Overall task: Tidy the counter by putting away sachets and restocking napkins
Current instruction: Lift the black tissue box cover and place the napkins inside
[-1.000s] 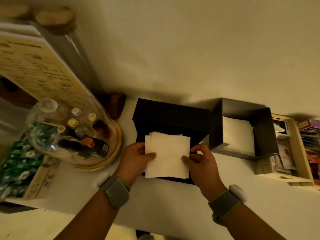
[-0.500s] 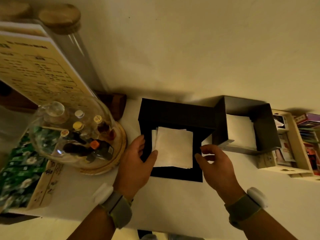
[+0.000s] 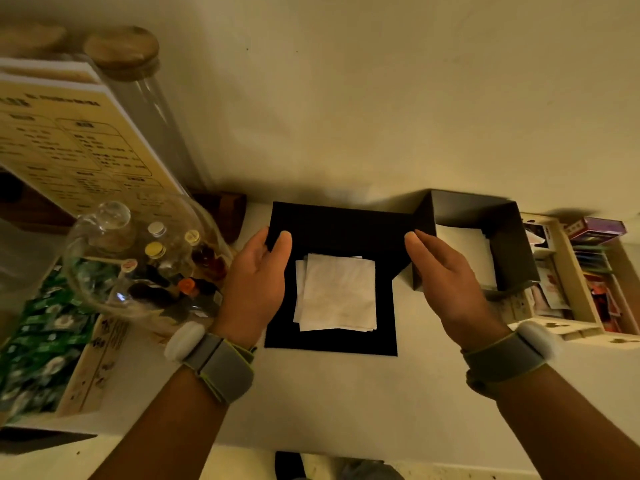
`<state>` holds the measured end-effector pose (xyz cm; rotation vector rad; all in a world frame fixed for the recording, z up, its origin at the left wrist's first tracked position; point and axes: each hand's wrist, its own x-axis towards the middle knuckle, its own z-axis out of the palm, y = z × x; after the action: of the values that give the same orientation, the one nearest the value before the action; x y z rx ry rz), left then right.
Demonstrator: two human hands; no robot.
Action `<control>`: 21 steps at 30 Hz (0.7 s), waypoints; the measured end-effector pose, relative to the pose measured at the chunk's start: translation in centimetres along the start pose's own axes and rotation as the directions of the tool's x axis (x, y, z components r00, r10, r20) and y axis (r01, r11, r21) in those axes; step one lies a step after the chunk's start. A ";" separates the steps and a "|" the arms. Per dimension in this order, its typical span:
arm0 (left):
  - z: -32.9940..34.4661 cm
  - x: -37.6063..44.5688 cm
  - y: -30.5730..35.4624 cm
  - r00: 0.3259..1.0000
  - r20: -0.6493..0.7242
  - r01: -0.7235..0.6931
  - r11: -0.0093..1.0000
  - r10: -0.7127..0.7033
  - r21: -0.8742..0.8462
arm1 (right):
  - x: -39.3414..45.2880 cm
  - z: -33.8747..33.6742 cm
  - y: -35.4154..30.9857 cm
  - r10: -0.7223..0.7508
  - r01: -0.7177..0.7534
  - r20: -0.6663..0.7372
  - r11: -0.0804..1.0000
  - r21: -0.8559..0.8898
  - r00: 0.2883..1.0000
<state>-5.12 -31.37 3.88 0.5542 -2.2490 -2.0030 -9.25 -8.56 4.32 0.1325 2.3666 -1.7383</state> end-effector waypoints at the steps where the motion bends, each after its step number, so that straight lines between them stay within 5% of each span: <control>1: -0.2 -0.6 -0.3 1.000 -0.010 -0.009 1.000 0.009 0.004 | -0.7 -0.2 0.1 -0.010 0.010 0.001 1.000 -0.011 1.000; 21: -2.1 -8.5 -9.6 0.998 -0.038 0.047 0.990 -0.043 0.134 | -11.8 2.8 9.7 0.021 -0.021 0.013 1.000 -0.007 1.000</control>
<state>5.50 -31.37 -3.70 0.6528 -2.3839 -1.8550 4.42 -7.74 -3.03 0.1438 2.3536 -1.7163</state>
